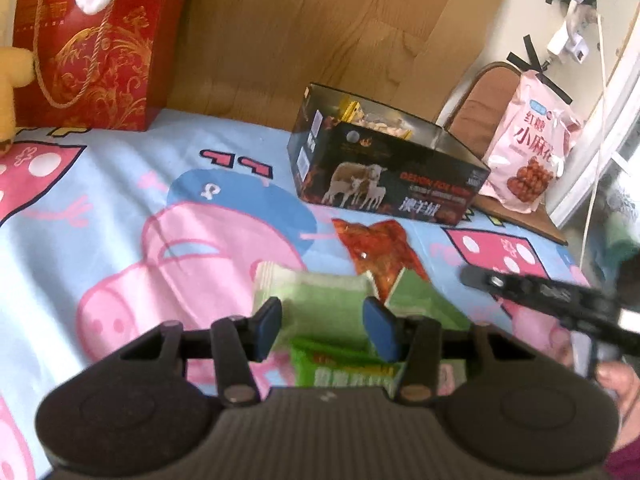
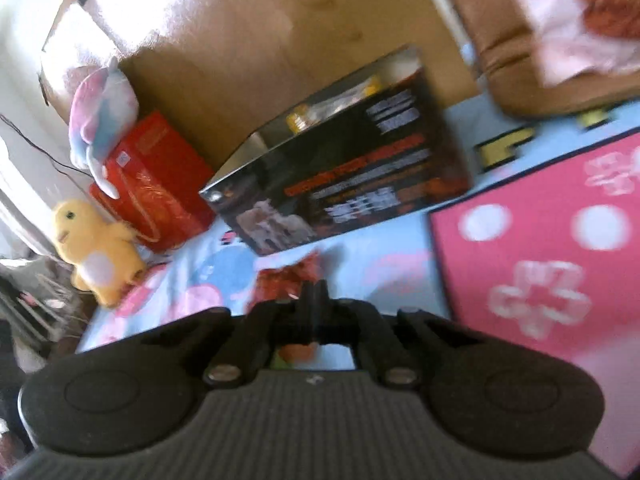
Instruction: Organize snacks
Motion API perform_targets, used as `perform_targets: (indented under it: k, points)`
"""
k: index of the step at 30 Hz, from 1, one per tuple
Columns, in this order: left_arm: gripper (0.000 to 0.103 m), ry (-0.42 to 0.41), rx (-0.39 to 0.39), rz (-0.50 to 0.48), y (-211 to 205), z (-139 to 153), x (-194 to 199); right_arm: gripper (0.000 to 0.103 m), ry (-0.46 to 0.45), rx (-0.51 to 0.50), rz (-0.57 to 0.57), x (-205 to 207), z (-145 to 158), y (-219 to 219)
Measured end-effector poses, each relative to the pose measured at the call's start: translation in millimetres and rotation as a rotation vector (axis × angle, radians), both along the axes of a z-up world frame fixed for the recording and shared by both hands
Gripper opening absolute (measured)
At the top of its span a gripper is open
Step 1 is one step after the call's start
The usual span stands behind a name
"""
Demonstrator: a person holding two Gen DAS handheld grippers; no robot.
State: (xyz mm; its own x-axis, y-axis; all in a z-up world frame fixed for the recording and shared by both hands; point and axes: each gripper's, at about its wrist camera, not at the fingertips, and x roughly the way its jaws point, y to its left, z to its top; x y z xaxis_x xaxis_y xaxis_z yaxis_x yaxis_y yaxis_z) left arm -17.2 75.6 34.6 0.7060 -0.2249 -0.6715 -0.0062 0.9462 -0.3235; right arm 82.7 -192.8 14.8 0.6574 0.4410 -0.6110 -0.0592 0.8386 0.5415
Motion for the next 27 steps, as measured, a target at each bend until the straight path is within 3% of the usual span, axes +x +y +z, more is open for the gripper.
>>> perform_targets:
  k: [4, 6, 7, 10, 12, 15, 17, 19, 22, 25, 27]
  points:
    - [0.045, 0.002, -0.035, 0.010, 8, -6, -16, 0.017, -0.034, 0.064, 0.041, -38, 6, -5]
    - [0.045, 0.007, -0.059, 0.023, 13, -8, -22, 0.062, -0.073, 0.023, 0.109, -51, 10, 10]
    - [0.045, 0.013, -0.074, 0.030, 16, -10, -25, 0.067, -0.093, -0.023, 0.132, -55, 10, 20]
    - [0.045, 0.018, -0.096, 0.048, 22, -10, -32, 0.067, -0.145, -0.188, 0.185, -61, 6, 49]
    - [0.045, 0.001, -0.102, 0.051, 24, -4, -36, 0.036, -0.140, -0.294, 0.198, -59, 8, 58]
    - [0.045, -0.025, -0.109, 0.027, 21, 5, -35, 0.016, -0.114, -0.240, 0.193, -59, 10, 45]
    - [0.045, -0.035, -0.114, -0.006, 13, 11, -27, 0.012, -0.133, -0.286, 0.173, -65, 11, 40]
    - [0.045, -0.038, -0.103, -0.047, -1, 16, -16, 0.013, -0.141, -0.327, 0.139, -70, 10, 33]
    - [0.049, -0.035, -0.080, -0.113, -28, 22, 1, 0.028, -0.147, -0.391, 0.073, -79, 12, 23]
    - [0.051, 0.012, -0.062, -0.180, -55, 18, 19, 0.031, -0.186, -0.403, 0.090, -86, 15, 20]
    - [0.051, 0.074, -0.022, -0.197, -71, 10, 30, 0.051, -0.193, -0.393, 0.155, -87, 15, 23]
